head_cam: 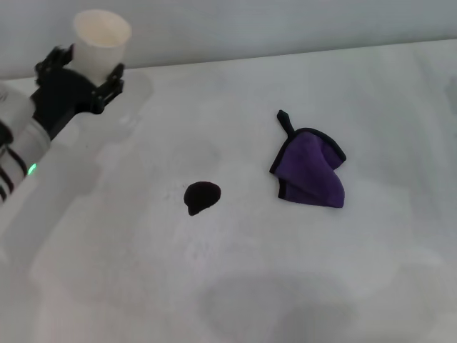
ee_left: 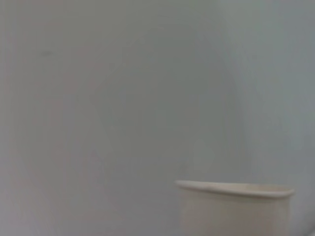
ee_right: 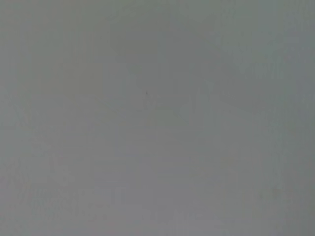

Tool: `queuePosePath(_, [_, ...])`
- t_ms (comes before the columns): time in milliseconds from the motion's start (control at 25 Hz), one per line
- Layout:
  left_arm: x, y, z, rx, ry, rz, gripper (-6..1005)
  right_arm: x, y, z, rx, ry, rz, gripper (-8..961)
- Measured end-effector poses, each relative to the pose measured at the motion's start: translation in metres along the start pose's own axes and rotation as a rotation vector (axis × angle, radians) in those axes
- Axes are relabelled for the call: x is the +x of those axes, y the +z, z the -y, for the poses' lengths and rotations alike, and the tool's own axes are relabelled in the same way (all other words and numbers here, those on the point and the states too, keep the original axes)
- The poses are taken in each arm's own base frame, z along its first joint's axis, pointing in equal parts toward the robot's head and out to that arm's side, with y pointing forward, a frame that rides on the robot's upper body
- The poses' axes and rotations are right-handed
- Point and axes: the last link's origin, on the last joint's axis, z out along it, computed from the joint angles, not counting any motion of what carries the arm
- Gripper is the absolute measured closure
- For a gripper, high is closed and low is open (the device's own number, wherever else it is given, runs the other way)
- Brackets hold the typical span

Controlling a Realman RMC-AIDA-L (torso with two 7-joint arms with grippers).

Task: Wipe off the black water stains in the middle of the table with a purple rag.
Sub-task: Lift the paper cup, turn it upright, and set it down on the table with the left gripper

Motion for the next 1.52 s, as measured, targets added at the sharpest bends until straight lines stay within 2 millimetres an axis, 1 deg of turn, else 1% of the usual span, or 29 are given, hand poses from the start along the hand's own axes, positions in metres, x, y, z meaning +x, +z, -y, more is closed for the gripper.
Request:
queuePosePath(200, [-0.014,-0.021,-0.002,0.165,-0.198,-0.029,228,-0.008,0.008,-0.006,-0.022,-0.015,0.02,132])
queuePosePath(320, [-0.021,-0.03,-0.007,0.208,-0.278,-0.024,229,-0.009,0.011,-0.009,-0.028,-0.017,0.019,132])
queuePosePath(560, [-0.036,-0.041,-0.014,0.218,-0.319,0.035,227,-0.007,0.016,-0.013,-0.028,-0.018,-0.007,132])
queuePosePath(800, [-0.044,-0.042,-0.019,0.213,-0.336,0.09,227,-0.007,0.016,-0.015,-0.039,-0.025,-0.012,132])
queuePosePath(1080, [-0.042,-0.035,-0.021,0.198,-0.333,0.106,228,-0.002,0.013,-0.019,-0.05,-0.021,-0.025,132])
queuePosePath(1360, [-0.046,-0.033,-0.037,0.133,-0.32,0.155,229,0.003,0.011,-0.023,-0.067,-0.026,-0.043,132])
queuePosePath(1520, [-0.051,-0.037,-0.04,0.133,-0.328,0.178,229,0.007,0.009,-0.025,-0.067,-0.019,-0.057,132])
